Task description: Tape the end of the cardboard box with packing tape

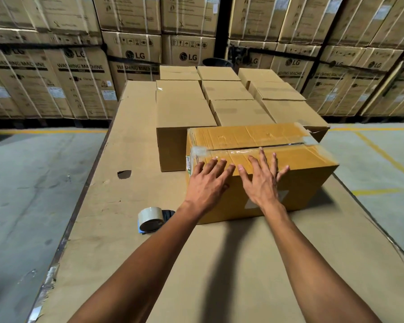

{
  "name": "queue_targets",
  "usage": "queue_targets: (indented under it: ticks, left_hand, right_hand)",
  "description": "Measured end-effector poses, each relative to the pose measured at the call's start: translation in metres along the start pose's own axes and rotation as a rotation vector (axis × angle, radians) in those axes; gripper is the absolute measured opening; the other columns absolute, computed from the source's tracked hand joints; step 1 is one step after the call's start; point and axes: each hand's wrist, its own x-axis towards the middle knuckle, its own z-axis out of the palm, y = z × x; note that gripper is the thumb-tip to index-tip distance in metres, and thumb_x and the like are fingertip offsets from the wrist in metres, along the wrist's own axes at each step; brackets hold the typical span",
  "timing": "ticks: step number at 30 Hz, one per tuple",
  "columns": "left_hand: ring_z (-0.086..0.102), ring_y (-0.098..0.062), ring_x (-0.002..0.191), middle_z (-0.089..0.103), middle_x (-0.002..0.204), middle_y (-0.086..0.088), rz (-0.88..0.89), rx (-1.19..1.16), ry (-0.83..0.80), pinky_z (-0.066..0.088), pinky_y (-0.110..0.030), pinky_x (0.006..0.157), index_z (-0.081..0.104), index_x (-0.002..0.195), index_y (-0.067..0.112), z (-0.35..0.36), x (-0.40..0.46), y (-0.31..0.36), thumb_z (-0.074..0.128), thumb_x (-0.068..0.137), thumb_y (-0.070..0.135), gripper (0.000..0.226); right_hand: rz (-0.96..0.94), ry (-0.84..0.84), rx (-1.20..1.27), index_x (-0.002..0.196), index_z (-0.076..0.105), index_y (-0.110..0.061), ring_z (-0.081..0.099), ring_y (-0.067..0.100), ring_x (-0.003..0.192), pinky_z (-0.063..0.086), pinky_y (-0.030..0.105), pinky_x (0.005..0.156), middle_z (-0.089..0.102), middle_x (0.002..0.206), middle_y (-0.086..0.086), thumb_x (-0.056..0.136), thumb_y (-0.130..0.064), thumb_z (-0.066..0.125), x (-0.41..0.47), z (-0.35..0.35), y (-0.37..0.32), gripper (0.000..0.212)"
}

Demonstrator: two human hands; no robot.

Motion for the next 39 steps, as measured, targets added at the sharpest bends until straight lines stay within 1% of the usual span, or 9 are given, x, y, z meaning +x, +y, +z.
queue_targets:
  ticks: [10,17,20,23,26,28,31,35,39]
  left_hand:
    - [0.035,-0.032,0.162,0.037,0.176,-0.005,-0.004,0.047,-0.065,0.034,-0.057,0.127,0.026,0.170,0.032,0.003,0.024,-0.037,0.059,0.108,0.051,0.073]
    - [0.026,-0.033,0.166,0.023,0.181,-0.005,0.002,0.040,-0.090,0.027,-0.057,0.131,0.017,0.172,0.033,-0.002,0.019,-0.034,0.058,0.109,0.049,0.078]
    - [0.011,-0.029,0.169,0.003,0.184,-0.002,0.014,0.002,-0.037,0.015,-0.053,0.136,0.006,0.175,0.032,-0.007,0.001,-0.043,0.056,0.109,0.037,0.083]
    - [0.009,-0.028,0.170,0.001,0.184,-0.003,-0.018,0.003,0.017,0.013,-0.051,0.137,0.007,0.175,0.030,-0.008,-0.031,-0.059,0.060,0.104,0.032,0.089]
    - [0.026,-0.032,0.165,0.008,0.183,-0.009,-0.109,-0.025,0.025,0.024,-0.051,0.133,0.016,0.174,0.027,-0.003,-0.067,-0.075,0.066,0.102,0.036,0.088]
    - [0.040,-0.035,0.156,0.012,0.182,-0.013,-0.151,-0.034,-0.018,0.034,-0.050,0.127,0.022,0.171,0.025,0.004,-0.093,-0.087,0.066,0.103,0.039,0.082]
    - [0.044,-0.036,0.153,0.010,0.182,-0.013,-0.216,-0.034,-0.136,0.038,-0.049,0.124,0.017,0.171,0.026,0.017,-0.134,-0.108,0.066,0.101,0.045,0.088]
    - [0.039,-0.033,0.156,0.014,0.183,-0.004,-0.292,-0.081,-0.258,0.035,-0.048,0.126,0.015,0.172,0.031,0.034,-0.180,-0.129,0.059,0.102,0.058,0.087]
    - [0.038,-0.033,0.157,0.016,0.183,-0.001,-0.287,-0.084,-0.340,0.034,-0.049,0.126,0.019,0.172,0.030,0.049,-0.207,-0.147,0.054,0.103,0.059,0.084]
  right_hand:
    - [-0.058,-0.165,0.009,0.165,0.030,-0.034,-0.014,0.034,0.163,-0.024,0.074,0.114,0.019,0.177,0.001,0.098,-0.076,0.012,0.033,-0.001,-0.017,0.081]
    - [-0.049,-0.174,-0.050,0.167,0.025,-0.031,0.001,0.035,0.165,-0.026,0.066,0.114,0.016,0.177,0.002,0.104,-0.071,0.013,0.026,-0.004,-0.021,0.076]
    - [-0.102,-0.109,-0.065,0.165,0.030,-0.018,0.014,0.029,0.164,-0.008,0.062,0.130,0.026,0.174,0.010,0.110,-0.058,0.019,0.012,-0.003,-0.033,0.069]
    - [-0.268,0.021,-0.012,0.160,0.040,-0.011,0.027,0.028,0.161,0.012,0.054,0.133,0.037,0.169,0.012,0.112,-0.043,0.034,-0.015,0.007,-0.053,0.058]
    - [-0.451,0.134,0.022,0.155,0.047,-0.008,0.028,0.031,0.160,0.023,0.056,0.130,0.037,0.169,0.014,0.102,-0.025,0.054,-0.048,0.027,-0.076,0.056]
    - [-0.531,0.139,0.039,0.151,0.051,-0.009,0.032,0.033,0.158,0.027,0.055,0.128,0.042,0.166,0.014,0.097,-0.021,0.056,-0.069,0.043,-0.091,0.056]
    - [-0.563,0.048,0.033,0.142,0.058,-0.013,0.049,0.030,0.143,0.037,0.047,0.122,0.059,0.149,0.010,0.093,-0.021,0.058,-0.092,0.065,-0.107,0.050]
    - [-0.557,-0.177,0.042,0.132,0.062,-0.016,0.058,0.025,0.123,0.050,0.042,0.104,0.065,0.131,0.004,0.096,-0.024,0.055,-0.107,0.095,-0.119,0.037]
    - [-0.415,-0.459,0.064,0.141,0.057,-0.013,0.056,0.029,0.125,0.050,0.046,0.104,0.061,0.136,0.007,0.104,-0.031,0.052,-0.105,0.120,-0.131,0.041]
